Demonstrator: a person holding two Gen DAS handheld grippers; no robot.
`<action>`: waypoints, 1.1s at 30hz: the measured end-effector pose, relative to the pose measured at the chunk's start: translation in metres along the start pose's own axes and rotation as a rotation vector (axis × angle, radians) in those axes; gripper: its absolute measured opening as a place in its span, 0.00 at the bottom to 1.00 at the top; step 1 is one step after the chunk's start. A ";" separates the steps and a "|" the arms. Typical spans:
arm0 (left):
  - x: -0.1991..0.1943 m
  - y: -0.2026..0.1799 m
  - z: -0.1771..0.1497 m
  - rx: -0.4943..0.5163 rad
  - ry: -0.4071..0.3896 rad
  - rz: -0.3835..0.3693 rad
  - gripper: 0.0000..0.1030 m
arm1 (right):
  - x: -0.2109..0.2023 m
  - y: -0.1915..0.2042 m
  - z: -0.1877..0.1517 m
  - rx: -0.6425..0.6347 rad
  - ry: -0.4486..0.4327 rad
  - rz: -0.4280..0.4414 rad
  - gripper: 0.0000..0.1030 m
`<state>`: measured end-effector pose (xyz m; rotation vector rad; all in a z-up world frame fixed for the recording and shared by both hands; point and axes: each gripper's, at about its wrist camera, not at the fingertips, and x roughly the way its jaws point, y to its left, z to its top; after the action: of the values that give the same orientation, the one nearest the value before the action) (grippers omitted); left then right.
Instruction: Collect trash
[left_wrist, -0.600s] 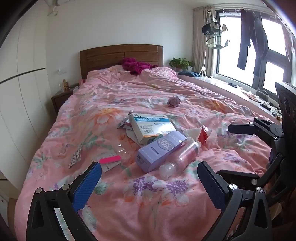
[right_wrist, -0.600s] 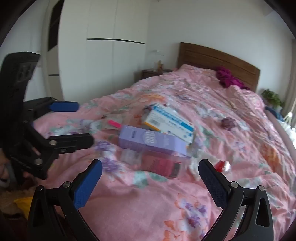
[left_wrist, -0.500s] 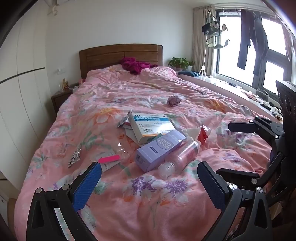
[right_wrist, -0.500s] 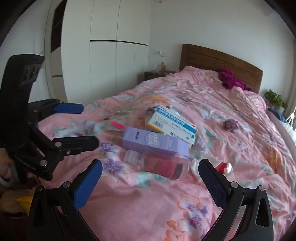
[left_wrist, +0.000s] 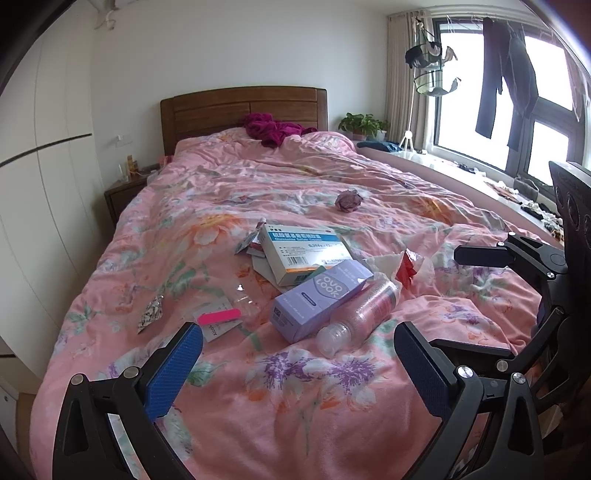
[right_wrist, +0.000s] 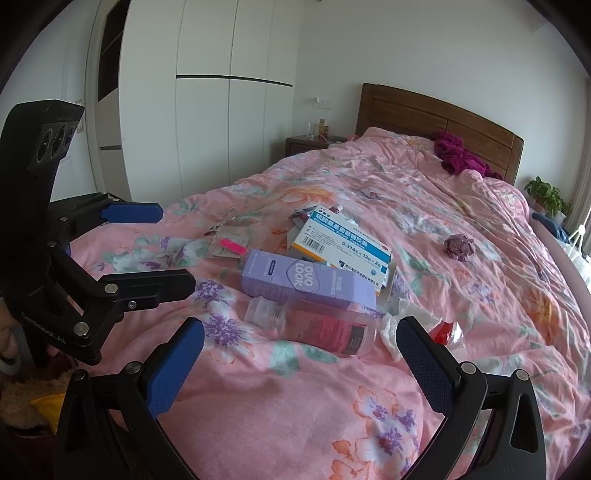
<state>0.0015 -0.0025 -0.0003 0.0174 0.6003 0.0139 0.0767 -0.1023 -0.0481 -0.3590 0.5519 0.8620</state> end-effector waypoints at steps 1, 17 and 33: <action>0.000 0.001 0.000 -0.005 -0.001 -0.003 1.00 | 0.000 0.001 0.001 0.000 0.000 0.000 1.00; -0.001 0.003 0.000 -0.008 0.001 0.013 1.00 | 0.005 0.000 0.001 0.017 0.003 0.001 1.00; -0.002 0.010 -0.001 -0.017 -0.030 0.008 1.00 | 0.008 -0.006 0.002 0.050 0.020 -0.013 1.00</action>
<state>-0.0004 0.0072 0.0004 0.0033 0.5704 0.0270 0.0860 -0.1002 -0.0505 -0.3259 0.5883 0.8311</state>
